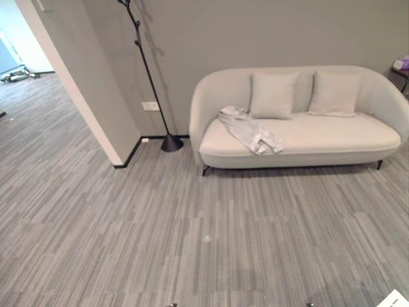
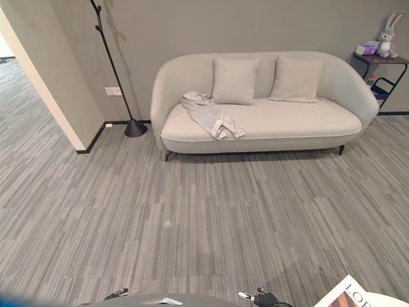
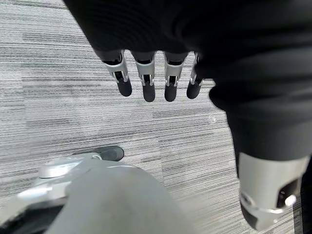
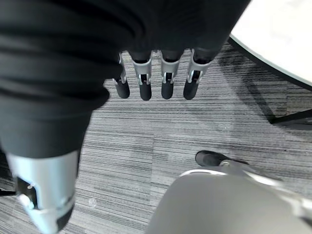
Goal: Hang the clothes on the sofa on the clothes rack.
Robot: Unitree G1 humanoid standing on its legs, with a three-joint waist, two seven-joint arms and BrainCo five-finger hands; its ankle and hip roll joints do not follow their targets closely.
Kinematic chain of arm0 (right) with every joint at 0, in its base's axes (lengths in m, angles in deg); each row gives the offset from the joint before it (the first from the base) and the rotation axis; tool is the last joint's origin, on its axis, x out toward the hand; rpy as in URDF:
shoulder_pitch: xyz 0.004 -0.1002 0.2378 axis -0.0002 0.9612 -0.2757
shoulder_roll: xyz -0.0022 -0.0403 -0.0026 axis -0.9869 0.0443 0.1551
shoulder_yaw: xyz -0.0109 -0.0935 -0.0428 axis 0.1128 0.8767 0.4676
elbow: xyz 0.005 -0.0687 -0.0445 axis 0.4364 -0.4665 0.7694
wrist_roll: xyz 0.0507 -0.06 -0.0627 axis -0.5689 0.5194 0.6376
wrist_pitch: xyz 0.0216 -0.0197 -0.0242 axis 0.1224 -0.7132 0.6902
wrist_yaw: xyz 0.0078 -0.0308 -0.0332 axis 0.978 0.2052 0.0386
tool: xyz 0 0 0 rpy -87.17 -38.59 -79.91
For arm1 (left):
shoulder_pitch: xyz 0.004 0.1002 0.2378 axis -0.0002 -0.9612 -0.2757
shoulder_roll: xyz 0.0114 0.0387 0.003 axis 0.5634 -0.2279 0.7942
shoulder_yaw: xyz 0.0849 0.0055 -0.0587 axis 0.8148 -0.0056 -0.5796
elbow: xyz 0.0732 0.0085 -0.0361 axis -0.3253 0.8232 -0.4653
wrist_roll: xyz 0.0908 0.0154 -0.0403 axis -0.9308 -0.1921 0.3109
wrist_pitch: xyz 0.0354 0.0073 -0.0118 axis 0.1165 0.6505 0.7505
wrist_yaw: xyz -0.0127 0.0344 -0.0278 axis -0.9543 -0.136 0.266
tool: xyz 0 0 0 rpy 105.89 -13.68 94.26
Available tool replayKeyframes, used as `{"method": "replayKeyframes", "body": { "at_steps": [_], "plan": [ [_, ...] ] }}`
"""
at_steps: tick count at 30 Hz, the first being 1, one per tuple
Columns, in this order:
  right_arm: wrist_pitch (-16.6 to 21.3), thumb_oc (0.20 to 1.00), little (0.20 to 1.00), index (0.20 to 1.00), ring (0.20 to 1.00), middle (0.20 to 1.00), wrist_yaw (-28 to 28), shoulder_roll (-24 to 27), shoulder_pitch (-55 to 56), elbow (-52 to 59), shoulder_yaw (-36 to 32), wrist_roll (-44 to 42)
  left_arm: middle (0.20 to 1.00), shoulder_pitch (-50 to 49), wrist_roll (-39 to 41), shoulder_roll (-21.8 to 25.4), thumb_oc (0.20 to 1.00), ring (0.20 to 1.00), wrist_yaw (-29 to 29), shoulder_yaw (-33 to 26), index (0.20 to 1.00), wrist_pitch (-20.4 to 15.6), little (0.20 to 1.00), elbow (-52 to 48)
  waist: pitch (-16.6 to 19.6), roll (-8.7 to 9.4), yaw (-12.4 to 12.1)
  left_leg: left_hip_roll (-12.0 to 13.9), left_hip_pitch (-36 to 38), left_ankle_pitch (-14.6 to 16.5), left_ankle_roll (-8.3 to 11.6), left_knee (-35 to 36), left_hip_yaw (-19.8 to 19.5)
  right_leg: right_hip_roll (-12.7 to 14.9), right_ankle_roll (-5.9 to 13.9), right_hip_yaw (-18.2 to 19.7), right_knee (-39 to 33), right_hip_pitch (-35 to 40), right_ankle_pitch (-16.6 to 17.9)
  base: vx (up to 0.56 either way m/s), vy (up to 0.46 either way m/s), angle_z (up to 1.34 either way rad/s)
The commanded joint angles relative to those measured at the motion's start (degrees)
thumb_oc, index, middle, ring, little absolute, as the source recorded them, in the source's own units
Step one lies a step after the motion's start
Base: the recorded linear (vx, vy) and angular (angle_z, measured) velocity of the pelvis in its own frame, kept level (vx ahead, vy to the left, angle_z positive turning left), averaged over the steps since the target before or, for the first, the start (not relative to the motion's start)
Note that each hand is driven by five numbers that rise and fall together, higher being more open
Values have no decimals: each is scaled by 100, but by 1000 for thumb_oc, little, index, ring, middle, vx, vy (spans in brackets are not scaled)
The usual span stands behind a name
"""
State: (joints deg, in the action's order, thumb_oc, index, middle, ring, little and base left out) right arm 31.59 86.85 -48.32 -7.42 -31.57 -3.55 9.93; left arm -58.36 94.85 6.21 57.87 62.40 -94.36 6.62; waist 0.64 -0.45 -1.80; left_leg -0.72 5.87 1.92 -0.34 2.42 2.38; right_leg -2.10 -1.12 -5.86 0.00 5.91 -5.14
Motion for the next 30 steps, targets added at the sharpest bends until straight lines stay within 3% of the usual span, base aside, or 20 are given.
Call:
{"method": "replayKeyframes", "body": {
  "at_steps": [1,14,22,25,26,28,30],
  "plan": [
    [118,1000,1000,1000,1000,1000,40,55,-191,-110,199,28,1000,298,200,62,1000,1000,-7,-164,1000,-127,1000,295,55,254,-55,229,215,-35,244,258,-237,689,759,-72,-500,99,752,0,0,0],
    [106,1000,1000,1000,1000,1000,24,84,-251,-61,252,114,1000,352,-35,93,1000,1000,-118,-98,1000,-136,1000,340,19,254,-84,178,170,-23,215,258,-265,733,790,-57,-500,43,778,0,3,0],
    [69,1000,1000,1000,1000,1000,80,117,-395,-28,260,202,1000,422,-295,121,1000,1000,-111,53,1000,-122,1000,351,-99,263,-83,-19,7,50,10,258,-248,962,927,58,-459,-189,916,16,123,-6],
    [87,1000,1000,1000,1000,1000,77,152,-509,20,224,179,1000,526,-235,180,1000,1000,-124,85,1000,-135,1000,255,-321,216,-94,-244,-39,122,-256,223,-359,1164,1007,297,990,-1074,977,-25,207,-16],
    [108,1000,1000,1000,1000,1000,64,161,-535,17,190,106,1000,598,-214,218,1000,1000,-95,136,1000,-127,1000,219,-527,206,-57,-339,0,176,-409,151,-459,1186,960,466,1925,-1627,1426,55,168,-5],
    [131,1000,1000,1000,1000,1000,47,179,-540,9,165,31,1000,621,-181,218,1000,1000,-89,167,1000,-143,1000,204,-549,182,-43,-329,65,261,-409,143,-493,1171,889,408,1918,-1884,1343,201,56,24],
    [138,1000,1000,1000,1000,1000,42,216,-590,2,149,-15,1000,672,-135,228,1000,1000,-109,183,1000,-172,1000,207,-581,215,66,-320,324,442,-343,237,-647,989,911,329,920,-2104,1413,375,-85,8]
  ]
}}
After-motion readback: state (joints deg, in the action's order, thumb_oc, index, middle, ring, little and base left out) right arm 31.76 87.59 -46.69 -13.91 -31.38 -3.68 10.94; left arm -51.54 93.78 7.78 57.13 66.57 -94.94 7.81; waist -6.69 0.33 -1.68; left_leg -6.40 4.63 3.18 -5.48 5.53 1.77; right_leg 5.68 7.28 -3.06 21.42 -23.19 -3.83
